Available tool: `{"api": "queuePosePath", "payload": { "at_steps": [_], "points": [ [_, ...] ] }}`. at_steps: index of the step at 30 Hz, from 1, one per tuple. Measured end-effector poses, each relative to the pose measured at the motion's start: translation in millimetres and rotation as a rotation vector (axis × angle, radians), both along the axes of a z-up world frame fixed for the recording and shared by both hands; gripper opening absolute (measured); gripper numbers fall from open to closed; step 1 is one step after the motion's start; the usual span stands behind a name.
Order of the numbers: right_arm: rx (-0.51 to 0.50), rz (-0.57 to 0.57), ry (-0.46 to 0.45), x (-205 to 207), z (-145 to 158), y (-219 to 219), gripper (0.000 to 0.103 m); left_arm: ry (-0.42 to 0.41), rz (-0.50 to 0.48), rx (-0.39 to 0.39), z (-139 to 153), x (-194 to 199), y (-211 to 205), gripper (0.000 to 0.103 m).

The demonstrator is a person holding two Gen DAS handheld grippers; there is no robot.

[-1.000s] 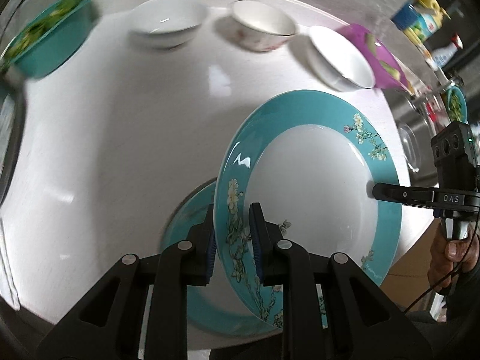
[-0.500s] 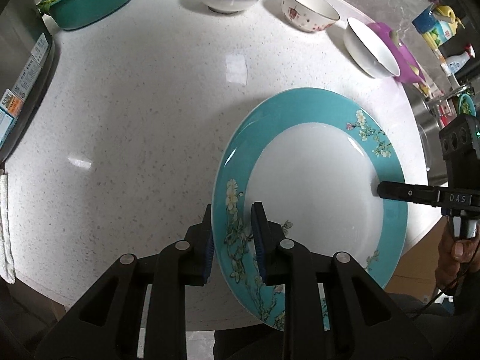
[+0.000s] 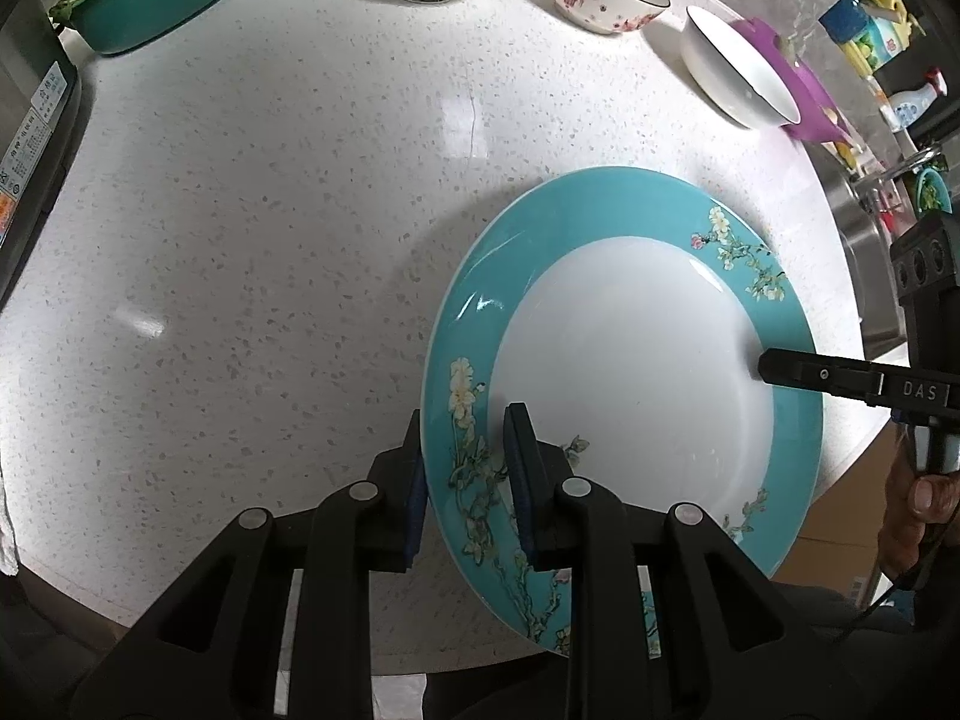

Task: Organize plates and bowls
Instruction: 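Carry the large teal plate with both tools and lower it onto the plate stack, then open both tools to release the large plate on the stack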

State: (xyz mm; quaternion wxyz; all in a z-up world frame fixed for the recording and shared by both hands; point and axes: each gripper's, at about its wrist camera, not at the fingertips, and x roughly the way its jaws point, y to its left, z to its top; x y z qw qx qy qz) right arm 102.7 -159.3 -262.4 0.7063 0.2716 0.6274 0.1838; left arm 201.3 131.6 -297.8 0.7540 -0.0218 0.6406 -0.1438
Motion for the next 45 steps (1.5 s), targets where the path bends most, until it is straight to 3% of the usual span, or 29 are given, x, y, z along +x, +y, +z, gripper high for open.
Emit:
{"api": "queuePosePath", "payload": {
  "at_steps": [8,16,20,24,30,36,38,40,41,42,45],
  "points": [
    [-0.057,0.040,-0.023,-1.3,0.2,2.9,0.011,-0.025,-0.025,0.061,-3.4,-3.7,-15.4,0.023],
    [-0.193,0.099,-0.090,-5.3,9.2,17.9,0.014,-0.048,-0.046,0.090,-7.7,-9.1,-27.3,0.026],
    [-0.293,0.126,-0.127,-8.6,15.9,29.9,0.019,-0.057,-0.058,0.099,-7.0,-8.9,-29.7,0.027],
    [-0.453,0.178,-0.175,-12.3,23.5,52.8,0.030,-0.070,-0.072,0.109,-4.8,-8.3,-30.7,0.028],
    [-0.651,0.204,-0.202,-14.2,21.3,74.8,0.038,-0.084,-0.101,0.108,-3.6,-4.9,-35.0,0.029],
    [-0.608,0.146,-0.197,-13.1,22.1,69.1,0.042,-0.086,-0.107,0.093,-1.5,-0.3,-29.4,0.030],
    [-0.556,0.099,-0.209,-14.6,29.5,60.4,0.044,-0.098,-0.089,0.072,8.1,0.7,-24.1,0.045],
    [-0.504,0.031,-0.233,-15.8,44.1,42.6,0.055,-0.158,-0.062,0.037,31.3,4.4,-16.7,0.087],
    [-0.454,-0.011,-0.248,-15.9,51.7,29.2,0.067,-0.177,-0.057,0.026,38.8,7.5,-16.2,0.093],
    [-0.371,-0.078,-0.261,-15.4,61.0,6.6,0.072,-0.203,-0.060,0.008,51.5,15.5,-19.0,0.101],
    [-0.271,-0.222,-0.291,-10.5,77.9,-48.0,0.079,-0.247,-0.096,-0.053,81.2,41.5,-42.1,0.103]
  ]
}}
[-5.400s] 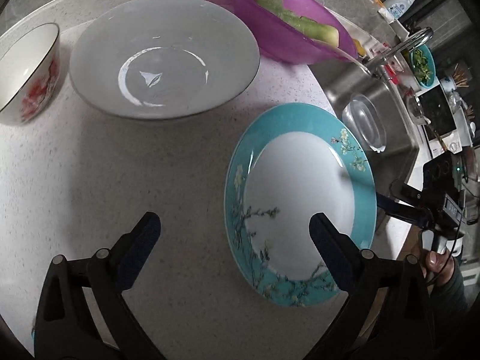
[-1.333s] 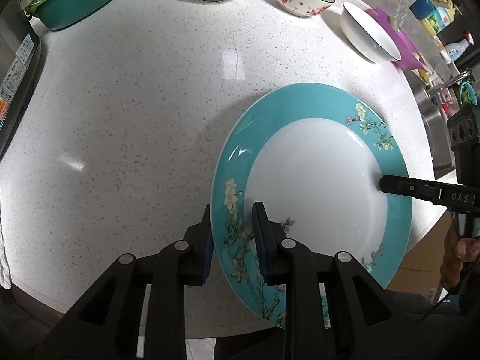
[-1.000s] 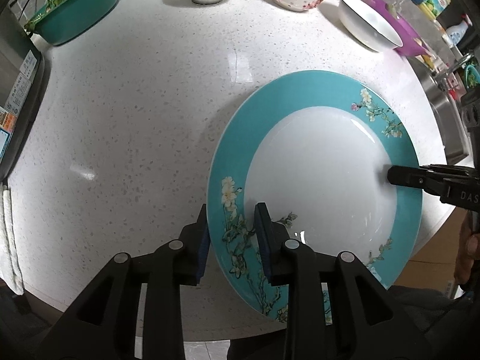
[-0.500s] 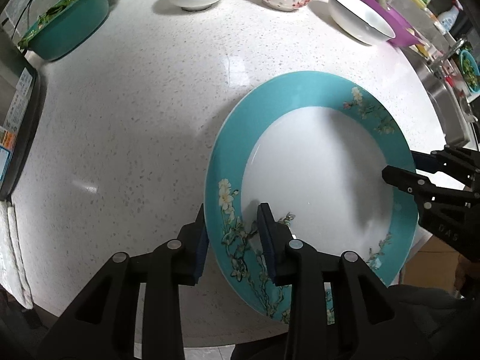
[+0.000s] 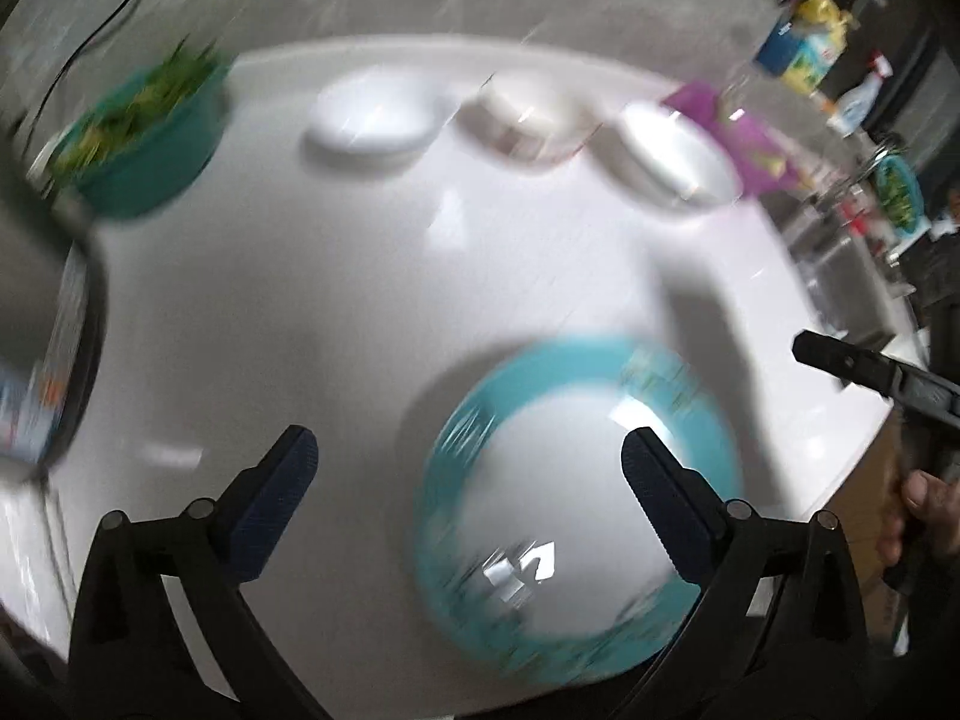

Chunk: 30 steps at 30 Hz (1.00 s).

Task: Organize plates and bowls
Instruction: 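Open both tools to release the large plate on the stack, then move both tools to the white bowl beside the purple colander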

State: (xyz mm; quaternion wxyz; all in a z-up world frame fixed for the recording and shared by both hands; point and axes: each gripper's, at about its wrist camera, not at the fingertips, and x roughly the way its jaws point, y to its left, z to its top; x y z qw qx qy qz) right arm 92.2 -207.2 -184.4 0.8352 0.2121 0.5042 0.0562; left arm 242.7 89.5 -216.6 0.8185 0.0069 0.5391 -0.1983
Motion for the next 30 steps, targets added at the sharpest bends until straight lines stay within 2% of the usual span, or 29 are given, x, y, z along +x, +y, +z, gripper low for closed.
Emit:
{"api": "queuePosePath", "payload": {
  "at_steps": [2,5,9,12,16,19,21,30],
  "points": [
    [0.075,-0.090,-0.031,7.7,9.4,-45.0,0.085,-0.009,-0.018,-0.054,14.0,23.6,-24.9,0.103],
    [0.141,-0.207,-0.049,26.8,13.0,-105.0,0.085,-0.015,-0.047,-0.093,24.7,57.0,-71.9,0.103],
    [0.130,-0.286,0.008,64.3,5.0,-163.9,0.085,0.051,-0.028,-0.078,13.3,116.0,-144.3,0.103],
    [0.126,-0.261,0.037,89.6,-6.4,-182.6,0.084,0.074,0.011,-0.052,-0.6,153.5,-188.2,0.102],
    [0.144,-0.223,0.076,121.6,-24.2,-193.3,0.080,0.115,0.048,-0.024,-21.2,187.0,-222.6,0.101],
    [0.147,-0.191,0.093,134.9,-31.3,-194.4,0.078,0.144,0.063,-0.002,-36.5,205.5,-235.2,0.101],
    [0.153,-0.162,0.105,143.0,-35.9,-193.1,0.072,0.152,0.068,0.015,-45.8,215.0,-239.7,0.101],
    [0.153,-0.109,0.148,163.2,-54.2,-191.3,0.069,0.171,0.041,0.049,-61.7,230.3,-262.8,0.100]
  ]
}}
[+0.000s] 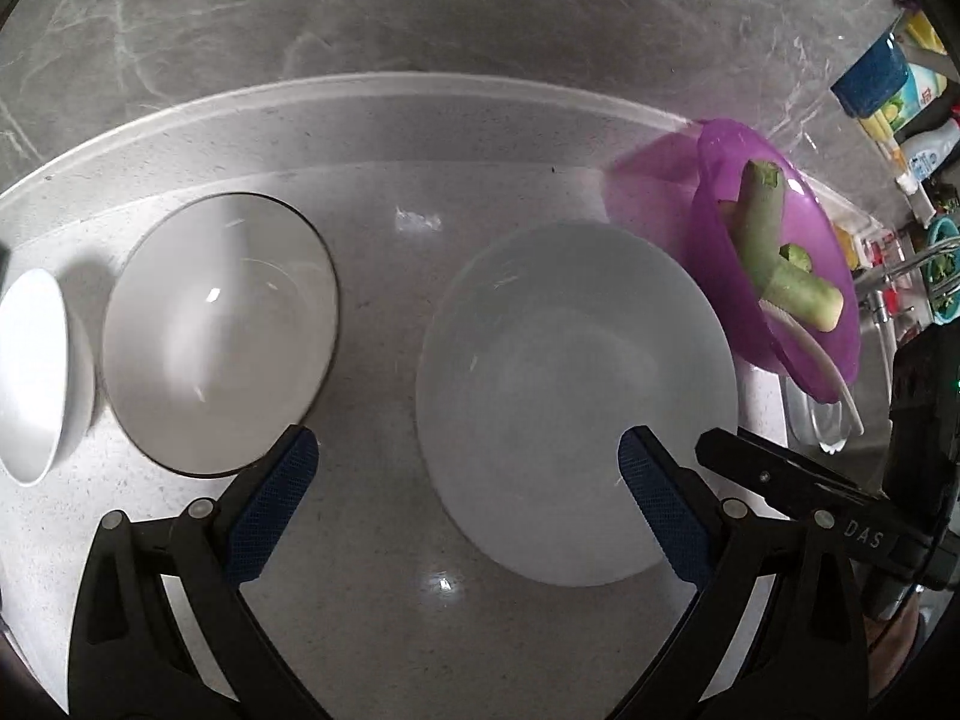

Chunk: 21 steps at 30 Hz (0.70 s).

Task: Organize plates and bowls
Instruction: 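Move both tools to the white bowl beside the purple colander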

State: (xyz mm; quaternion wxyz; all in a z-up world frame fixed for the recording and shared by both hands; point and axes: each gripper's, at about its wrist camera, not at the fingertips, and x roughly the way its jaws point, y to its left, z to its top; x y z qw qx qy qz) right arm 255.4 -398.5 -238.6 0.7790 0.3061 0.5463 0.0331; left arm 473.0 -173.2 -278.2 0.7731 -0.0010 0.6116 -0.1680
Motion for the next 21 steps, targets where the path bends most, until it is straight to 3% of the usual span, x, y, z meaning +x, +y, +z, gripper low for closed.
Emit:
{"api": "queuePosePath", "payload": {
  "at_steps": [3,7,12,16,21],
  "points": [
    [0.004,0.005,0.013,1.4,-4.9,-1.7,0.069,0.017,-0.009,0.007,-4.7,1.3,-5.9,0.093],
    [0.004,0.022,0.014,6.3,-8.3,3.7,0.063,0.021,-0.030,0.024,-10.2,8.5,-15.4,0.070],
    [0.013,0.021,0.021,14.8,-13.5,10.1,0.061,0.037,-0.051,0.049,-21.7,17.5,-22.4,0.070],
    [0.018,0.009,0.010,14.1,-11.6,6.9,0.059,0.054,-0.050,0.040,-30.6,24.1,-22.6,0.059],
    [0.016,0.003,0.007,25.7,-13.6,16.0,0.049,0.067,-0.062,0.036,-39.4,30.5,-27.1,0.051]
  ]
}}
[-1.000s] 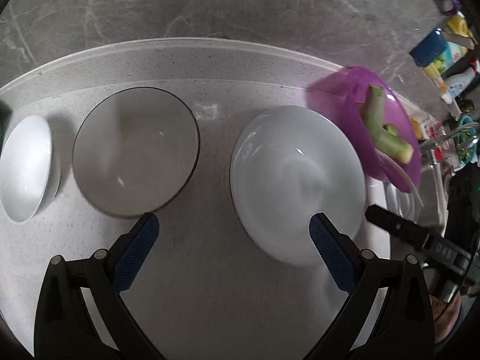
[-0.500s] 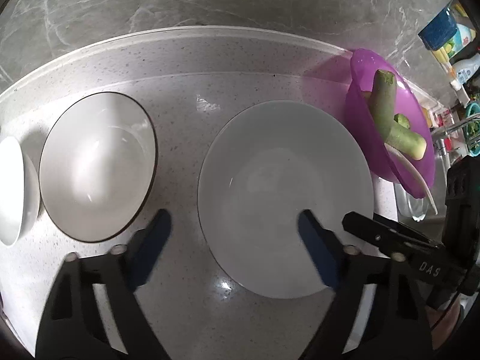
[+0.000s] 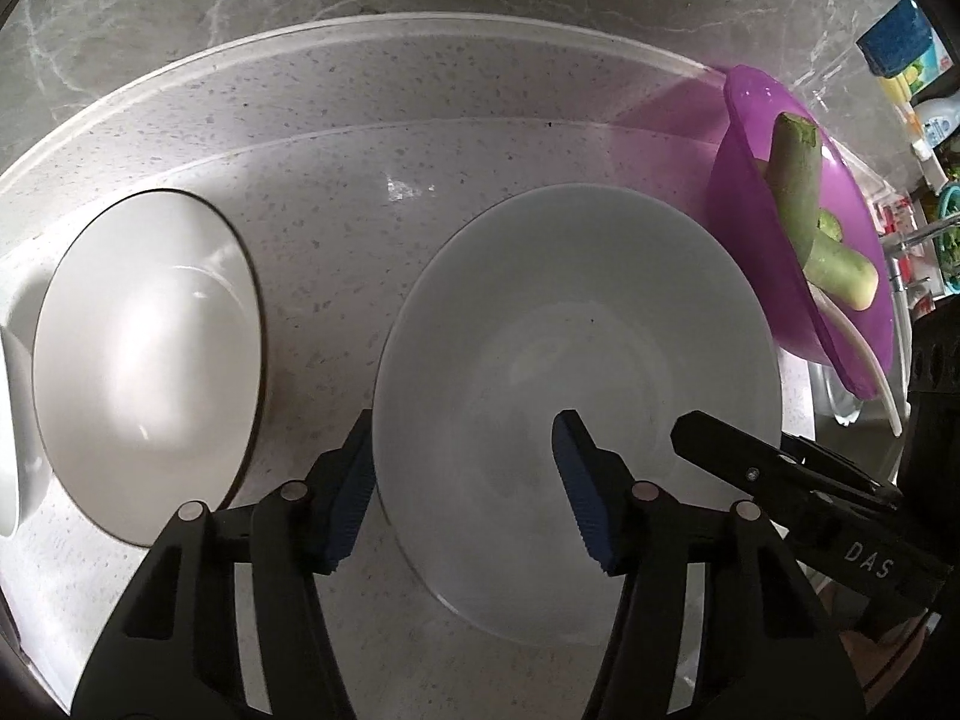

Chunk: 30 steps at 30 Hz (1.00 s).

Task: Organize plates and bowls
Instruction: 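Move both tools to the white bowl beside the purple colander, then close the left tool on the white bowl rim while the right tool grips it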

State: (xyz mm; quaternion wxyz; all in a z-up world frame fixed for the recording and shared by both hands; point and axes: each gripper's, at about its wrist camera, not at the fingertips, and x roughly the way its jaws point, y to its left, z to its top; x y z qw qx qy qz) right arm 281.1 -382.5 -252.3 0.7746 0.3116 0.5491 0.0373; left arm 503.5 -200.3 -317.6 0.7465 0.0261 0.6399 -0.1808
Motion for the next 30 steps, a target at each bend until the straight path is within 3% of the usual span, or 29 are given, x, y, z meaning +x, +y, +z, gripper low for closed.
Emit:
{"api": "queuePosePath", "payload": {
  "at_steps": [1,3,5,7,10,18,30],
  "points": [
    [-0.005,-0.001,0.000,1.6,-0.6,1.4,0.045,0.002,0.000,0.000,-1.3,1.0,-0.5,0.044],
    [-0.013,0.005,-0.005,4.8,-0.9,5.2,0.022,-0.008,0.004,0.010,-2.4,1.3,0.2,0.039],
    [-0.048,0.007,-0.003,6.0,-0.4,7.3,0.017,-0.021,0.001,0.028,-3.1,2.9,1.0,0.031],
    [-0.062,0.011,-0.009,6.2,-0.1,7.3,0.017,-0.016,0.000,0.032,-5.1,6.1,2.9,0.022],
    [-0.073,0.014,-0.012,5.7,0.8,6.2,0.017,-0.019,-0.005,0.037,-5.1,7.7,7.2,0.017],
    [-0.103,0.030,-0.021,7.1,2.4,12.3,0.017,-0.030,-0.024,0.059,-8.1,-1.1,6.4,0.013],
    [-0.104,0.044,-0.030,-13.1,9.5,14.1,0.016,-0.035,-0.032,0.033,2.3,-37.7,9.1,0.013]
  ]
}}
